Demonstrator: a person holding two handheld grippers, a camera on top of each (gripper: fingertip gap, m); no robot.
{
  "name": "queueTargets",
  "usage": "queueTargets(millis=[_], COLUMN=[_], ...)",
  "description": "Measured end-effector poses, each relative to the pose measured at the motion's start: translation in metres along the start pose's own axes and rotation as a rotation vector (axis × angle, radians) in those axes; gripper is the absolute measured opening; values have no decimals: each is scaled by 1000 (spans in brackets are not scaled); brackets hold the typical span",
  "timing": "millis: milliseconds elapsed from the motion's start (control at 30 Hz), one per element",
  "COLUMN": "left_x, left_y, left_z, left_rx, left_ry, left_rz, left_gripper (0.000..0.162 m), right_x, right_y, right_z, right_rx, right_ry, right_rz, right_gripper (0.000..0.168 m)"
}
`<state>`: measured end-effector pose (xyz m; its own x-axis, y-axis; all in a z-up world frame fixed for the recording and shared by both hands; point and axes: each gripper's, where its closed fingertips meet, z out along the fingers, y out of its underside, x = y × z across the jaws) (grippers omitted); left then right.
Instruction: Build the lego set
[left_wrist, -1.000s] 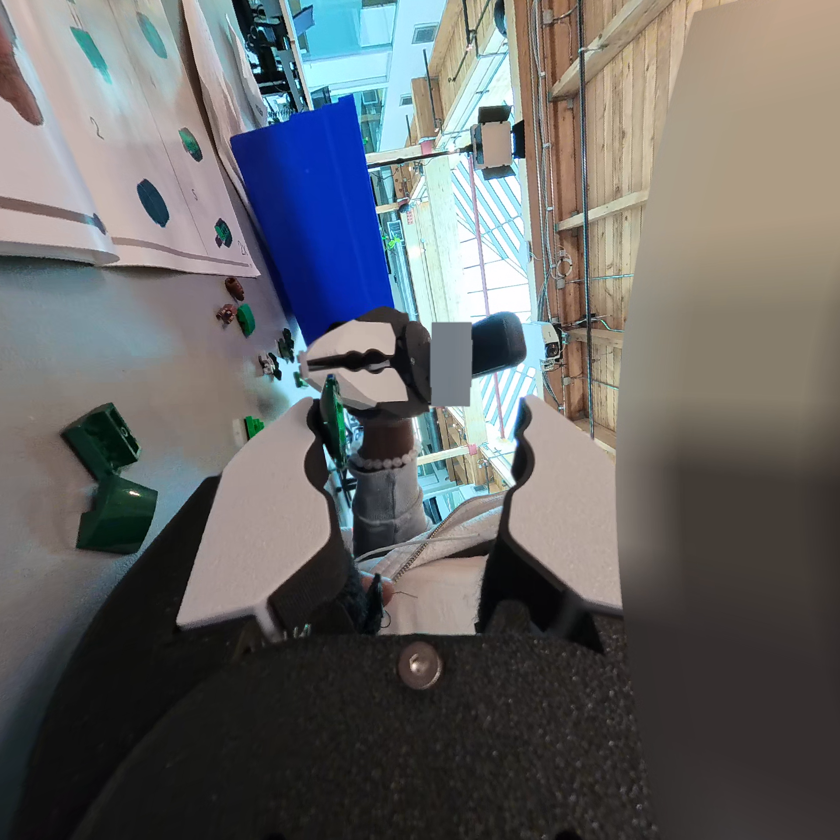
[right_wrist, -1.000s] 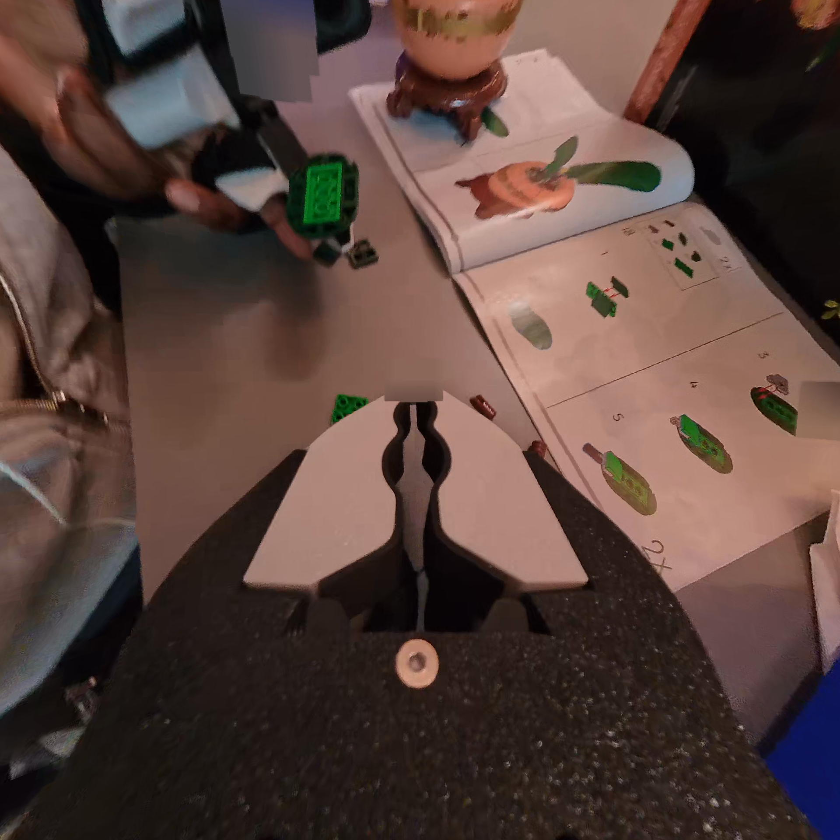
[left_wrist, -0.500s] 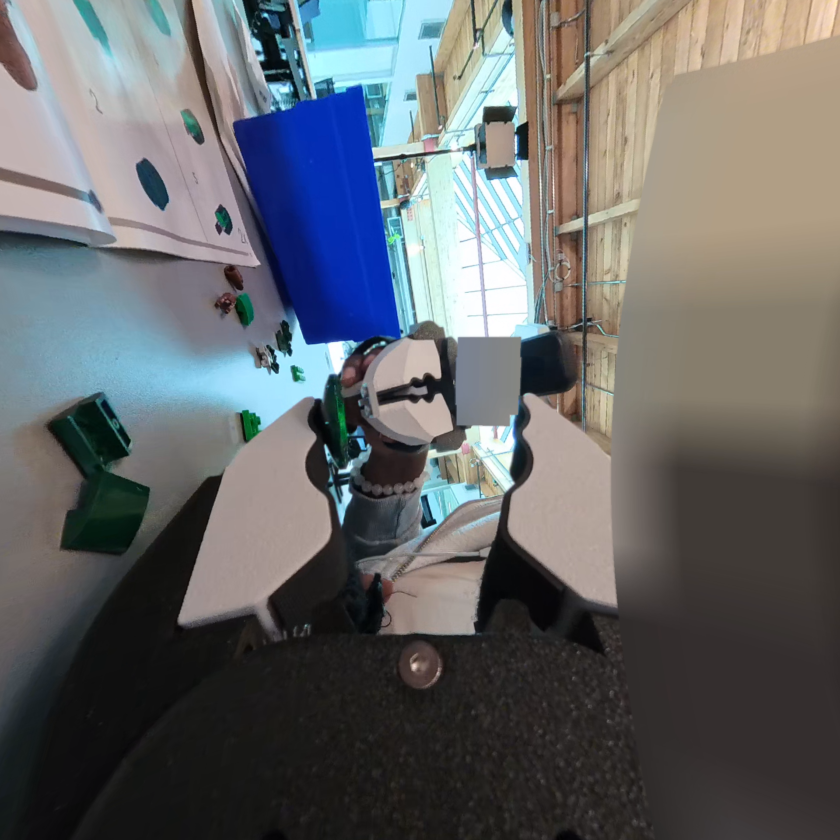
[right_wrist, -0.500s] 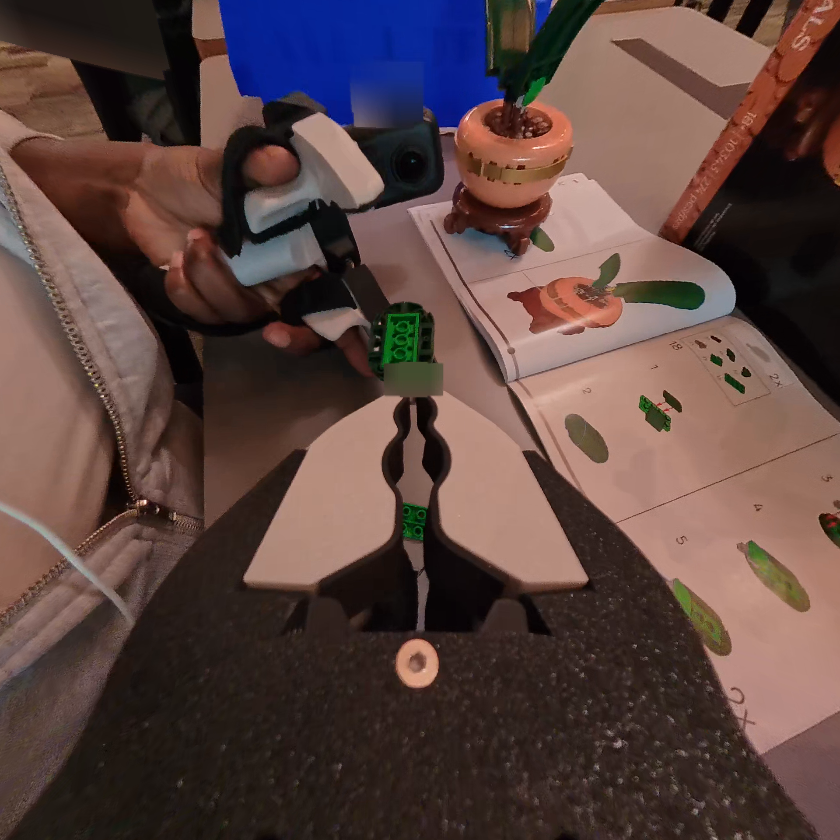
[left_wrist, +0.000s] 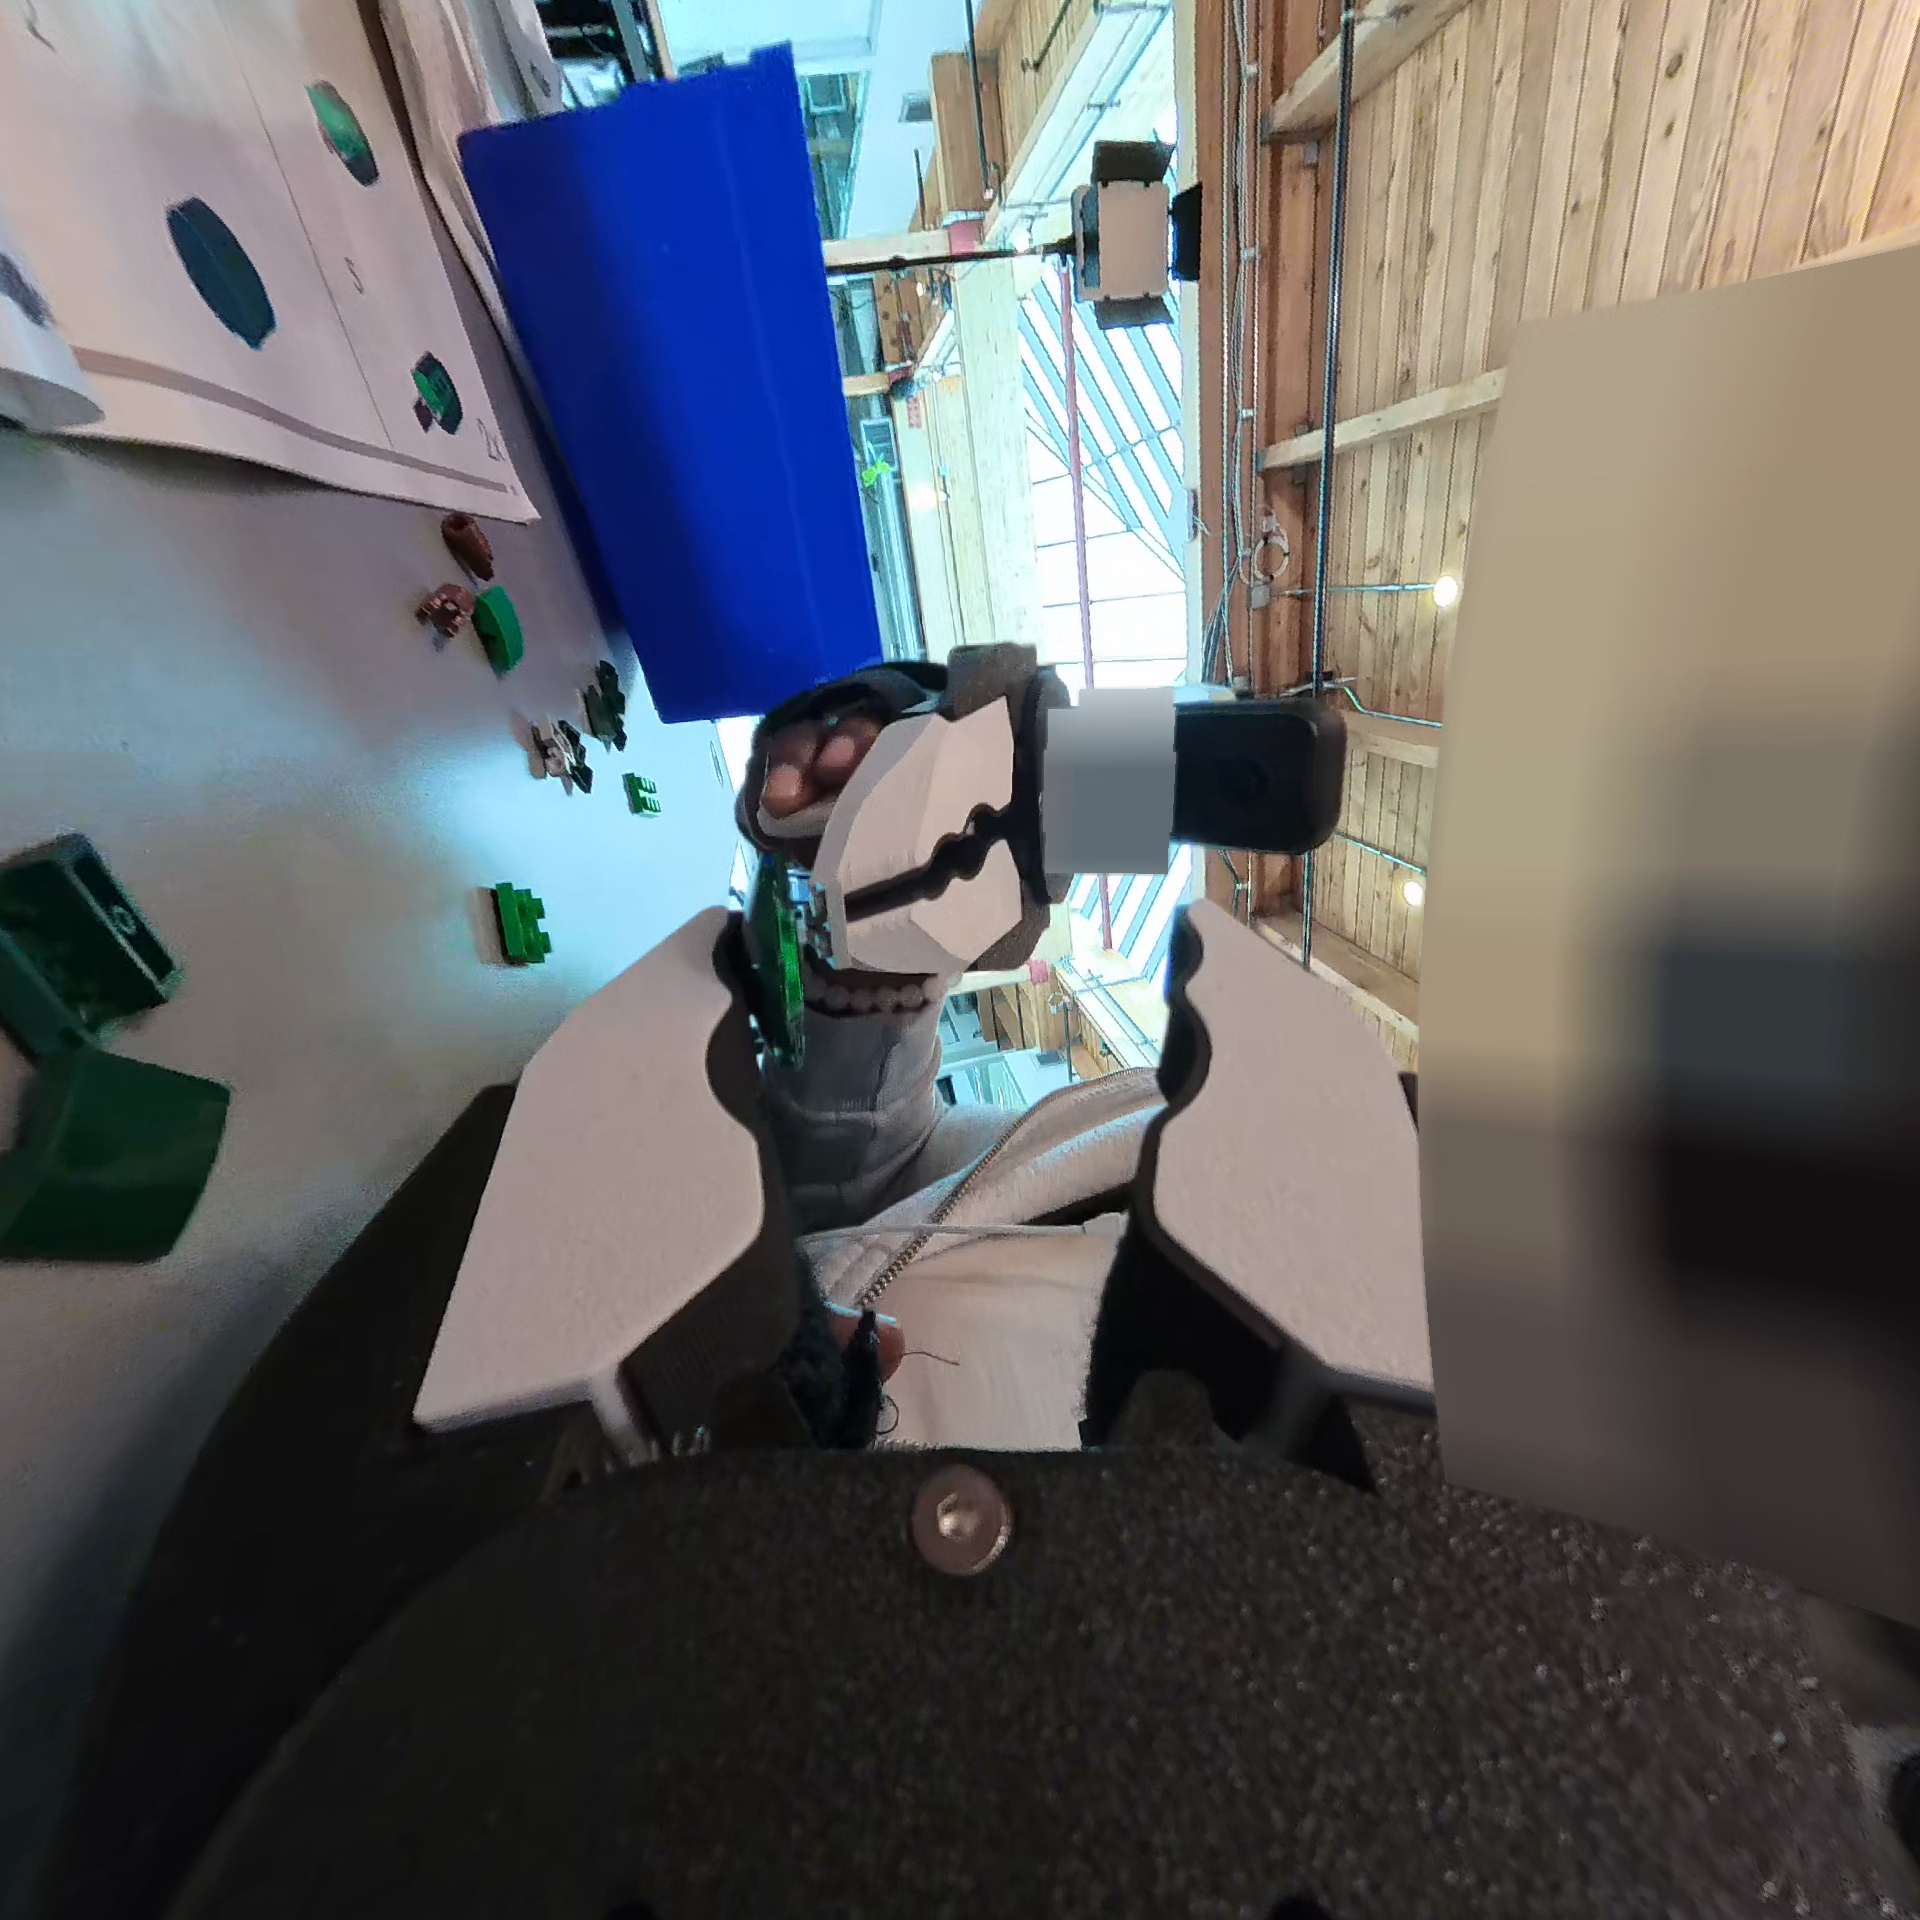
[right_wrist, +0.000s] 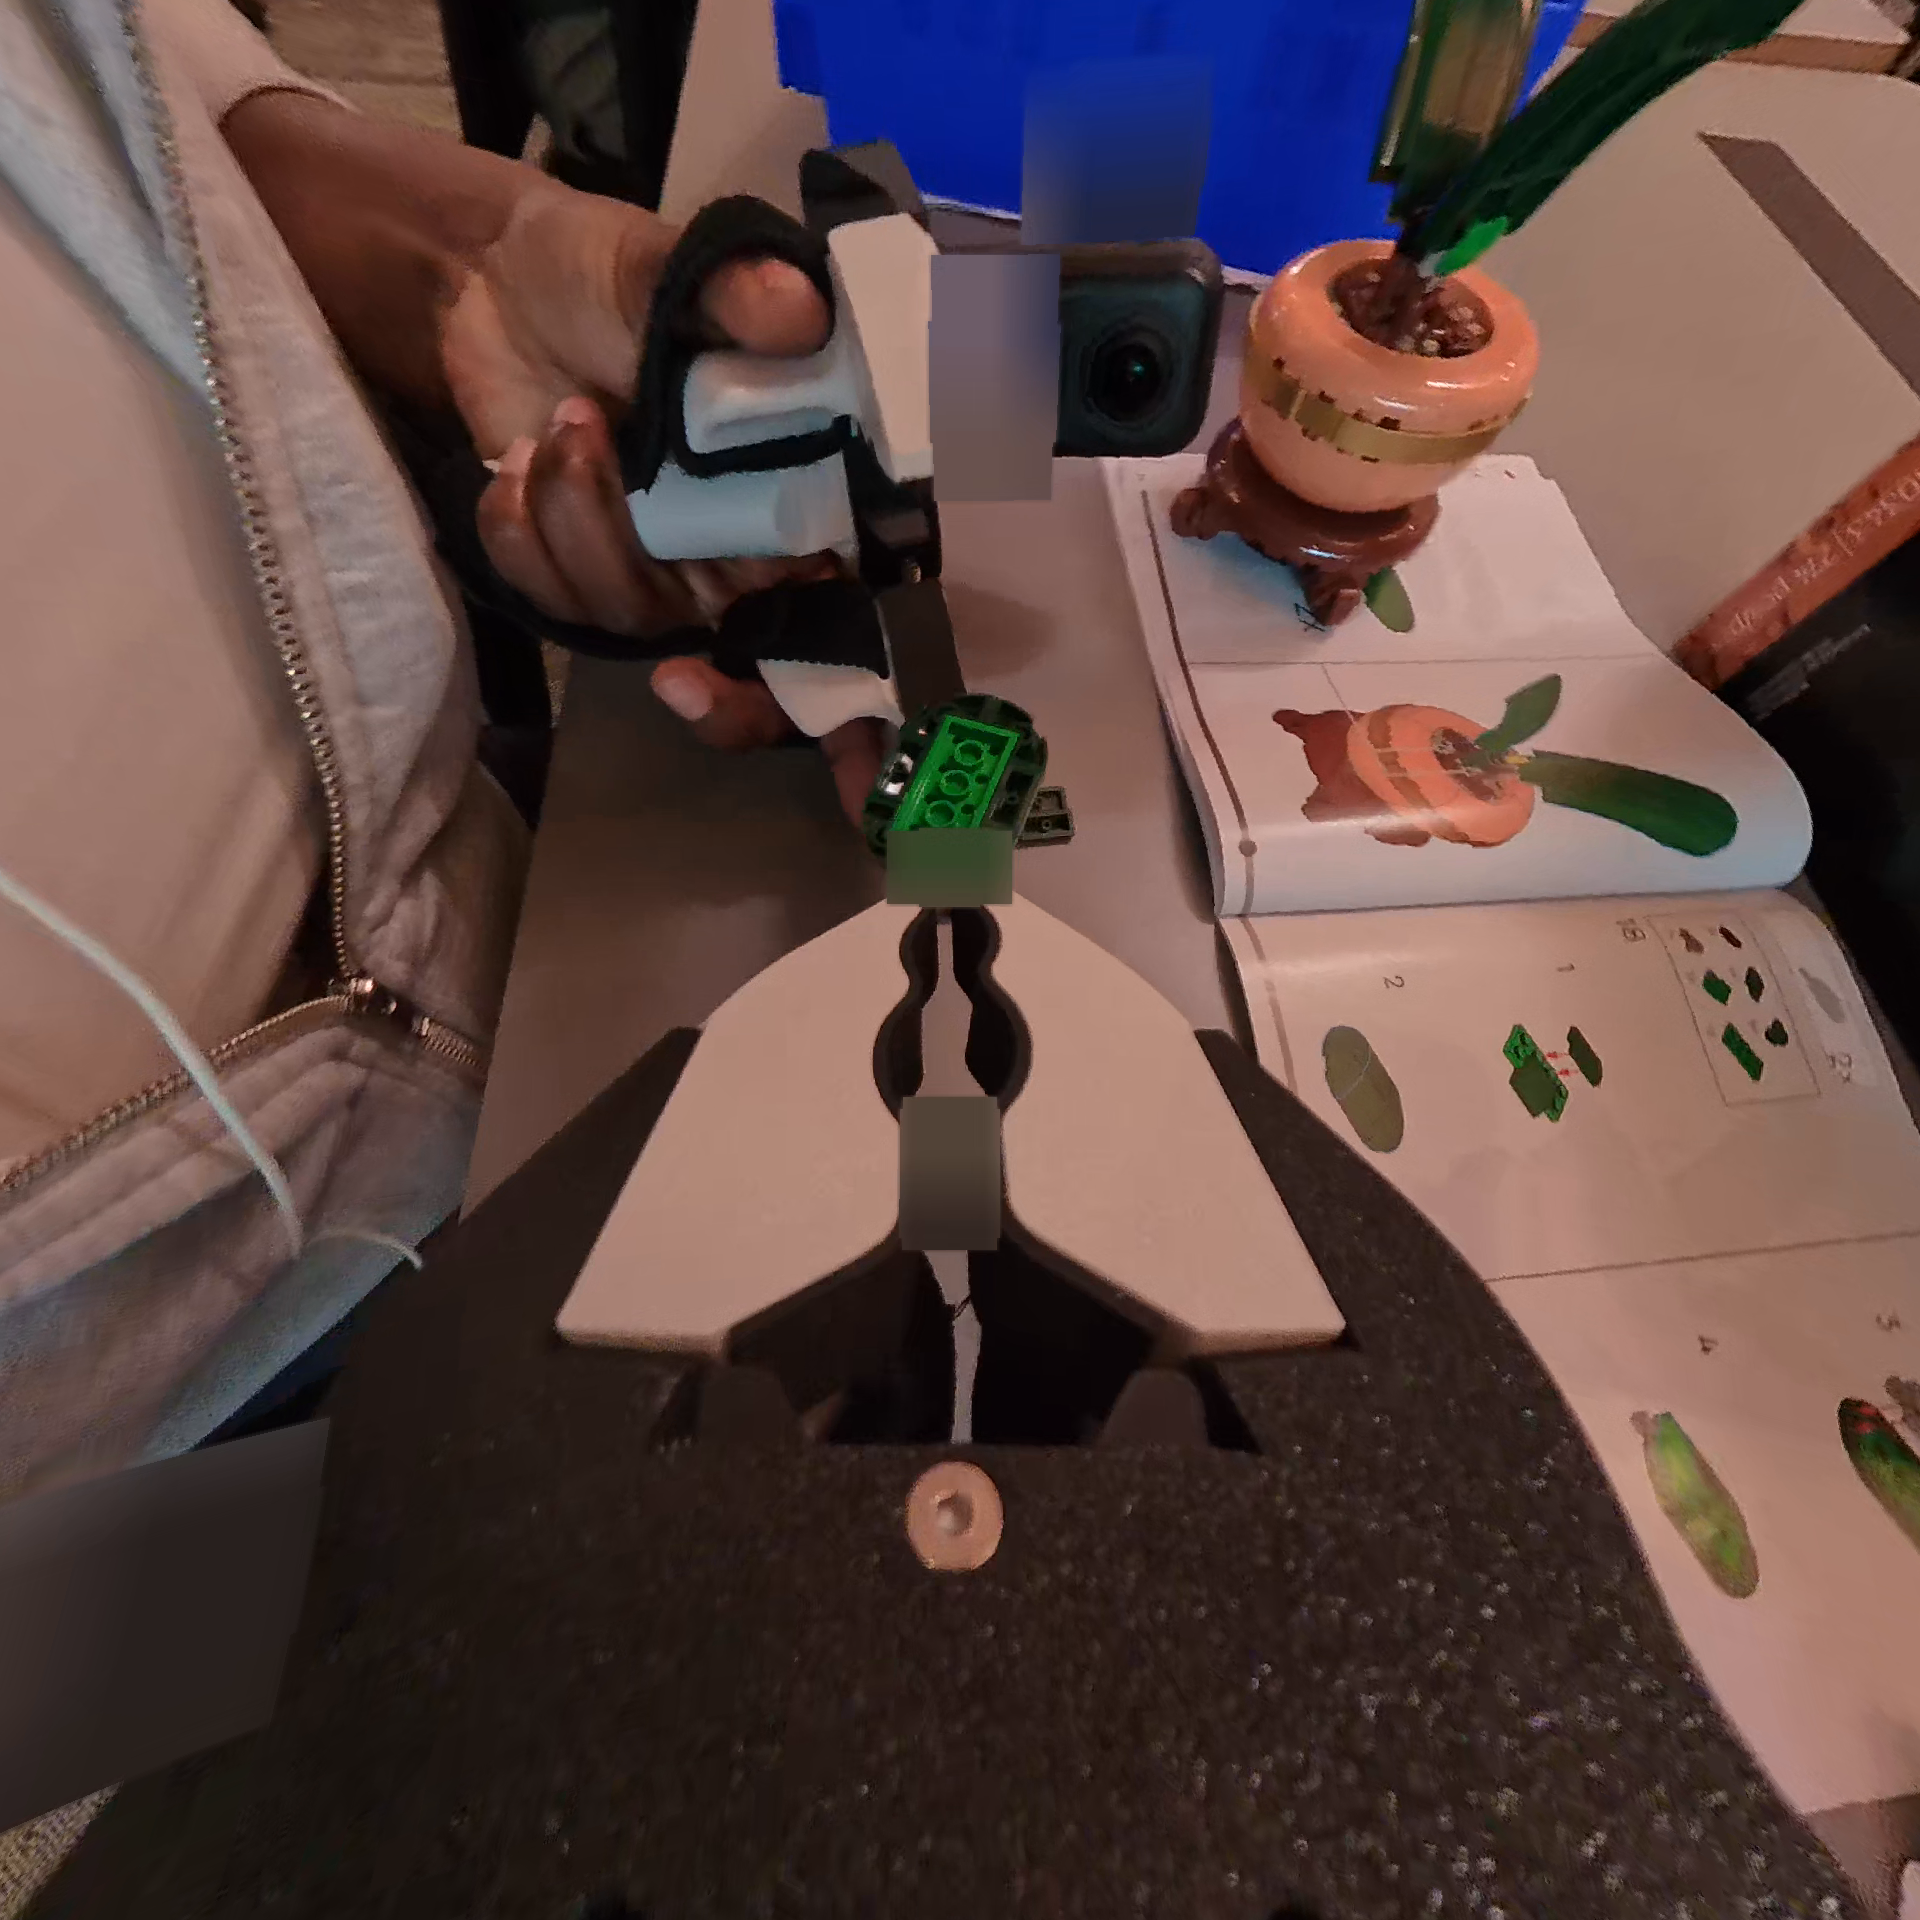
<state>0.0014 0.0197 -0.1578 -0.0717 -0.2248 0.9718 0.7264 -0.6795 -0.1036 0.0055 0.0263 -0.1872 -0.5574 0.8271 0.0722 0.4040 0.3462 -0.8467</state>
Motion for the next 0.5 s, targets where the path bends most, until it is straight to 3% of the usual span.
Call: queueTargets(millis=[500], left_x=[0], left_y=[10], left_z=[1], left_rx=[-47], left_ry=[-3], left_rz=[5], left_gripper=[73], right_x=[-3], right_y=[1], right_z=[2], right_rx=[-83], right_ry=[-71], right_rz=[-120], right_gripper=[2])
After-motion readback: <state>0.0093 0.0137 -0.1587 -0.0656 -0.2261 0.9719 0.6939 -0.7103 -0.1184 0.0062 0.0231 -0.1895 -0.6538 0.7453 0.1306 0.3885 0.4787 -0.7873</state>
